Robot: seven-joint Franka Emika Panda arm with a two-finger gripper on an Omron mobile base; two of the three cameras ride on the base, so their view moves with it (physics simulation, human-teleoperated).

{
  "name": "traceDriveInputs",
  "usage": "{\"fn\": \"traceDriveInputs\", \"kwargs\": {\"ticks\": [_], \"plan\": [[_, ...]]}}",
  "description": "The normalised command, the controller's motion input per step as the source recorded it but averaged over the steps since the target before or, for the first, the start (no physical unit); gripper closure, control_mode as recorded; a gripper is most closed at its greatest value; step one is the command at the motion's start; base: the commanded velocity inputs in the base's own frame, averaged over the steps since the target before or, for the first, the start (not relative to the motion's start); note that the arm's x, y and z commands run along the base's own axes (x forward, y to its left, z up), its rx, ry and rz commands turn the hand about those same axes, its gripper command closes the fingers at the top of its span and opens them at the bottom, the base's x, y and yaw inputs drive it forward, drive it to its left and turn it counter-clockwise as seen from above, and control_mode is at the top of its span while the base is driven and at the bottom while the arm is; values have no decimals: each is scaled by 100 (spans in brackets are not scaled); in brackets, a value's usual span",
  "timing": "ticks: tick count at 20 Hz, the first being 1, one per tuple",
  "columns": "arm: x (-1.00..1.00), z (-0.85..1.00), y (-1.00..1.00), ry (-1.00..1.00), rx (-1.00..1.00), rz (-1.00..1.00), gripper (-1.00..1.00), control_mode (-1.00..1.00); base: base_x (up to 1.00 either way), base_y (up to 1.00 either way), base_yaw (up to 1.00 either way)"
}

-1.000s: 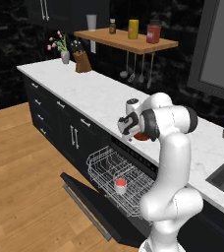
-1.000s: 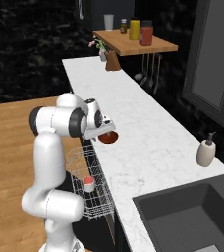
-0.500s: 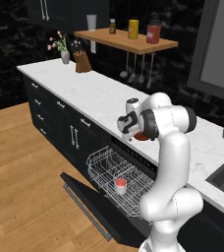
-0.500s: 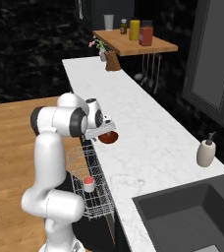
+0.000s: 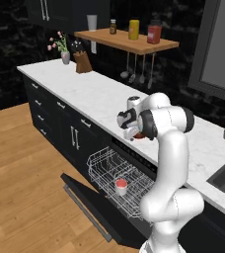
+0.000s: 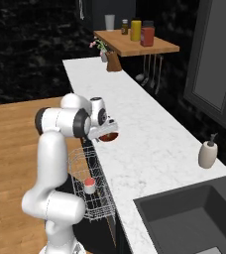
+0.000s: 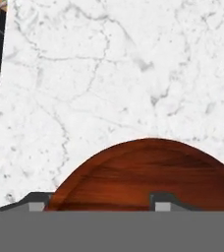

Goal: Pick up the cup and bowl from the counter, place them in the dishwasher, and close the dishwasher door.

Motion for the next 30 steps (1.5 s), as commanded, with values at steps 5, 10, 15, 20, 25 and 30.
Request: {"fn": "traceDriveInputs", "kwargs": {"ticks": [5, 10, 15, 20, 25, 30], "plan": [[-45, -8, -35, -23, 7, 2, 100, -100, 0, 0, 0], [-100, 6, -15, -38, 5, -3, 100, -100, 0, 0, 0], [-100, 56, 36, -46, 3, -5, 100, -100, 0, 0, 0], [-89, 99, 73, -11, 3, 0, 100, -100, 0, 0, 0], [-31, 100, 97, 15, 0, 4, 100, -100, 0, 0, 0], [-29, 77, 77, 24, 0, -1, 100, -100, 0, 0, 0]]}}
